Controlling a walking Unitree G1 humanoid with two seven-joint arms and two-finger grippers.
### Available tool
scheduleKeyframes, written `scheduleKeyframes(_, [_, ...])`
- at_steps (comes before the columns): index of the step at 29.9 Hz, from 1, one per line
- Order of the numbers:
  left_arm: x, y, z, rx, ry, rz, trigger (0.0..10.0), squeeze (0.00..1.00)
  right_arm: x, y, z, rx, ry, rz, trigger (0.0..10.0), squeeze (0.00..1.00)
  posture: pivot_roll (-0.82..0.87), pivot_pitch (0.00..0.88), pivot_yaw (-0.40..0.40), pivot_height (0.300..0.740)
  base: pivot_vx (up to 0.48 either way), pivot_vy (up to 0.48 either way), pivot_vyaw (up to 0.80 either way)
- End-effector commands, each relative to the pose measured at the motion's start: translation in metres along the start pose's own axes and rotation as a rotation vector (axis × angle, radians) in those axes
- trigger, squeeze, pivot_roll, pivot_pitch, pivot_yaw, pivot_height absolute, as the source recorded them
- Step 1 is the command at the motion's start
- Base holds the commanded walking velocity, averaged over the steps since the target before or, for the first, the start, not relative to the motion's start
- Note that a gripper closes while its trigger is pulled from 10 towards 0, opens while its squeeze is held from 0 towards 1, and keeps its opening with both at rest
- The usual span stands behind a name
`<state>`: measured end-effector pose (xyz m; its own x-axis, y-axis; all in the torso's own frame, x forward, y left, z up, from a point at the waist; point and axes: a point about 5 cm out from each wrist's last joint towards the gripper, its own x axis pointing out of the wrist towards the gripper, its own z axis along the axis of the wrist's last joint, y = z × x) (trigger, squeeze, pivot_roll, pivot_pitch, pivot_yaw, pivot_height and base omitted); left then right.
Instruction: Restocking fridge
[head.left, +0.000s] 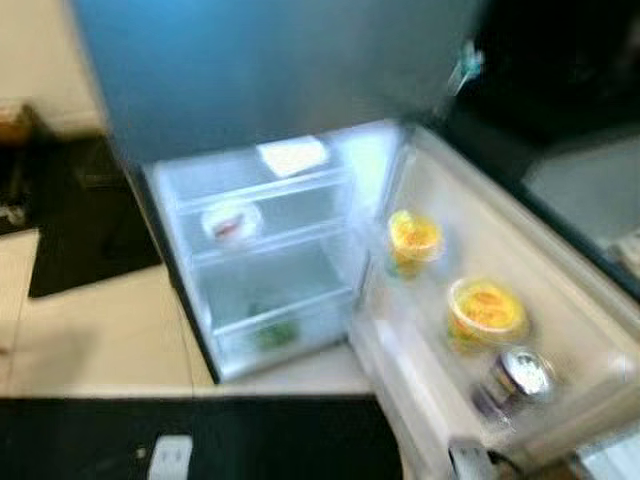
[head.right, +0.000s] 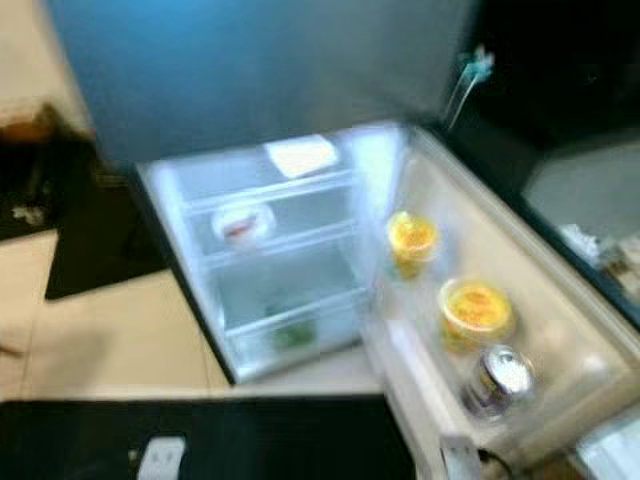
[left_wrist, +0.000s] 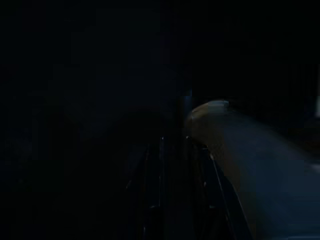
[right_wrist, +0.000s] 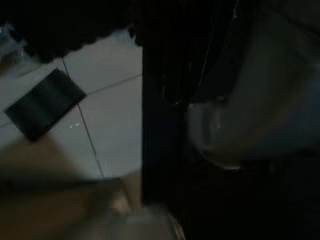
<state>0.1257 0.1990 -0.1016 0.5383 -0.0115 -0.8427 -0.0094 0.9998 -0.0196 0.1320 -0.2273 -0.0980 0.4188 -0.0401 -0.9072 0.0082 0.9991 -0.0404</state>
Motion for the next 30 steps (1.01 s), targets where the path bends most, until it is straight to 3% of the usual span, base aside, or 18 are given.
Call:
scheduleKeyframes(1, [-0.0028, 0.0037, -0.0082, -0.010, 0.022, 0.010, 10.0, 0.00, 0.0015, 0.0030, 0.0106, -0.007, -0.031, 0.006, 10.0, 0.00, -0.04, 0.000, -0.037, 0.740, 0.000, 0.000, 0.00])
scheduleKeyframes(27, [-0.0029, 0.0010, -0.0103, -0.052, 0.031, -0.015, 10.0, 0.00, 0.0010, 0.0021, 0.0075, 0.006, -0.025, 0.004, 10.0, 0.00, -0.05, 0.000, -0.033, 0.740, 0.000, 0.000, 0.00])
scheduleKeyframes(30, [-0.0024, -0.0009, -0.0109, -0.041, 0.043, -0.016, 10.0, 0.00, 0.0010, 0.0017, 0.0079, 0.003, -0.024, 0.004, 10.0, 0.00, -0.05, 0.000, -0.034, 0.740, -0.441, 0.000, 0.00])
